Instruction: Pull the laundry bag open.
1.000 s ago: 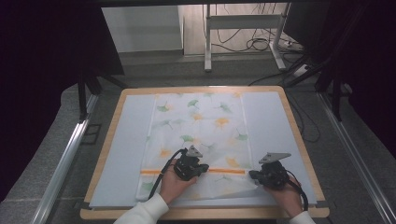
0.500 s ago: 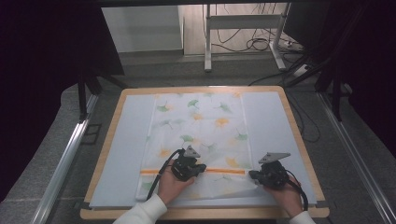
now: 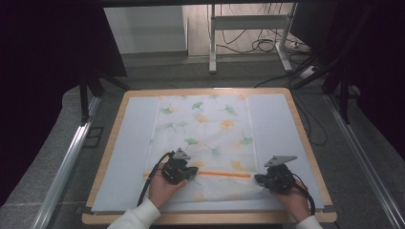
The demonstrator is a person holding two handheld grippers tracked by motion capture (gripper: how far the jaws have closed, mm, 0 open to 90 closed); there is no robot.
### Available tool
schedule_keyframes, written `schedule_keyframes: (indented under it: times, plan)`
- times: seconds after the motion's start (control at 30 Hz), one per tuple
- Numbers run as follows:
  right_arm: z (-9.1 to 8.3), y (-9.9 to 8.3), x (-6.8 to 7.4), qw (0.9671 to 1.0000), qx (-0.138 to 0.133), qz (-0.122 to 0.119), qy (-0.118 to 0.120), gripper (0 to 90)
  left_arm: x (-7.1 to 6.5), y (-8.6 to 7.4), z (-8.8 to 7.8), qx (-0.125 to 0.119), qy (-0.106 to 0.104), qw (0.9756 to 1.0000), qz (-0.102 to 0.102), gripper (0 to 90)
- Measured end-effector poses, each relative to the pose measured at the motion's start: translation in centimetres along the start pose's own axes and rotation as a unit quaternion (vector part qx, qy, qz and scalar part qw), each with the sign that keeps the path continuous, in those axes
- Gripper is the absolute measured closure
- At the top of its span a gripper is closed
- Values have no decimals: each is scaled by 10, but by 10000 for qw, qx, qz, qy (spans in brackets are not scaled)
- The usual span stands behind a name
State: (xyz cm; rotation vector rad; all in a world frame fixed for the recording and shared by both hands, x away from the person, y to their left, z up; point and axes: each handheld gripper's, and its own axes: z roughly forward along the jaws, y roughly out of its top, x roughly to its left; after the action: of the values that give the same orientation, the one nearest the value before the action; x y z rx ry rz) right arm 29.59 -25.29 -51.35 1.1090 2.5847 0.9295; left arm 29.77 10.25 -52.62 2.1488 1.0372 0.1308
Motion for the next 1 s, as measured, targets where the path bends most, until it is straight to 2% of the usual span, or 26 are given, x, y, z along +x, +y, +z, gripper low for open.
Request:
schedule_keyframes:
  times: [0.13,0.63,1.0]
  plan:
    - [0,0,0,10000,0,2,8,900,3,-4,-5,15,49,10000,-6,900]
    - [0,0,-1,10000,-10,5,25,899,30,-24,-29,-60,225,9993,-302,900]
    - [0,0,-1,10000,-6,32,41,899,44,-38,-44,-86,342,9982,-475,900]
